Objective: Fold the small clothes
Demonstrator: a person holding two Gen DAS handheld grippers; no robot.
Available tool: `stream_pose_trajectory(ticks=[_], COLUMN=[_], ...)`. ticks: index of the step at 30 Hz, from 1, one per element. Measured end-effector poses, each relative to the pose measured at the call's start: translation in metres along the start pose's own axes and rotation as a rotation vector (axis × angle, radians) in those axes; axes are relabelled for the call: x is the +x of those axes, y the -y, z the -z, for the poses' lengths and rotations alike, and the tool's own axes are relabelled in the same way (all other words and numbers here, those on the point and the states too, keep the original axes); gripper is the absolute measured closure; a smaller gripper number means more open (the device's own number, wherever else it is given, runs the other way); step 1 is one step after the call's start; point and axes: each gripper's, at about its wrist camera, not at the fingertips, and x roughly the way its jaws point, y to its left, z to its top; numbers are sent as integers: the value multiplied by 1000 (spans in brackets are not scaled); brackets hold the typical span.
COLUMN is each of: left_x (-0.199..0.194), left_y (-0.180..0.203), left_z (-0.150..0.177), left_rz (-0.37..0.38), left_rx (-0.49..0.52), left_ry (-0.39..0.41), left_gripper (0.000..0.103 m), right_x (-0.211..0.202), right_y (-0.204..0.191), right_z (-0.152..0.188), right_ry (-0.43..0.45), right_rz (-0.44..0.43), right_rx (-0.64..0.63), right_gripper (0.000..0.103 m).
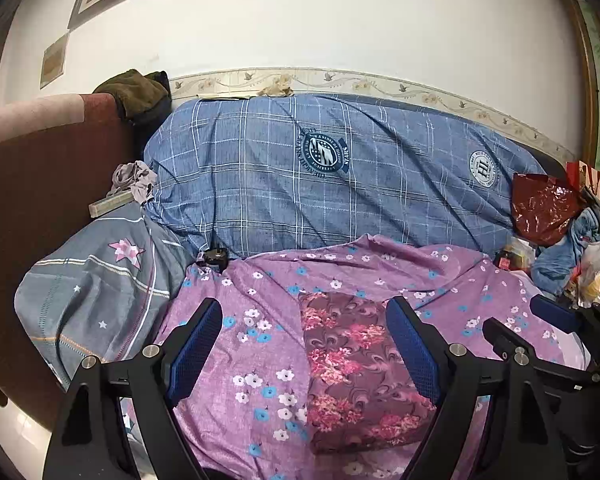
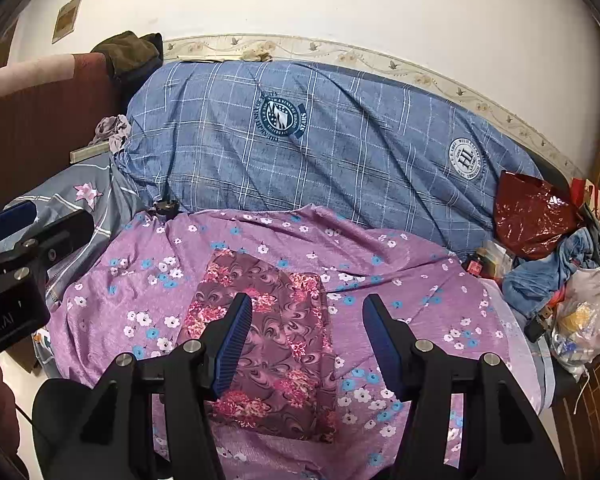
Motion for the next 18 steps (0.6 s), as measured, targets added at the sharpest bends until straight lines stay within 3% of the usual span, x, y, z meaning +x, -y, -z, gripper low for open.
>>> stream_pose_trajectory(ticks=[18], left_x=[39], left_y=[5], left_z=[-13], left_rz=[-17], left_rx=[-23], left_ry=[-46], left_gripper=[19], right_x=[34], right_y=[3], right_z=[-7], right_ry=[-34], right_rz=[-32], right_rx=[-10], right_gripper=[44])
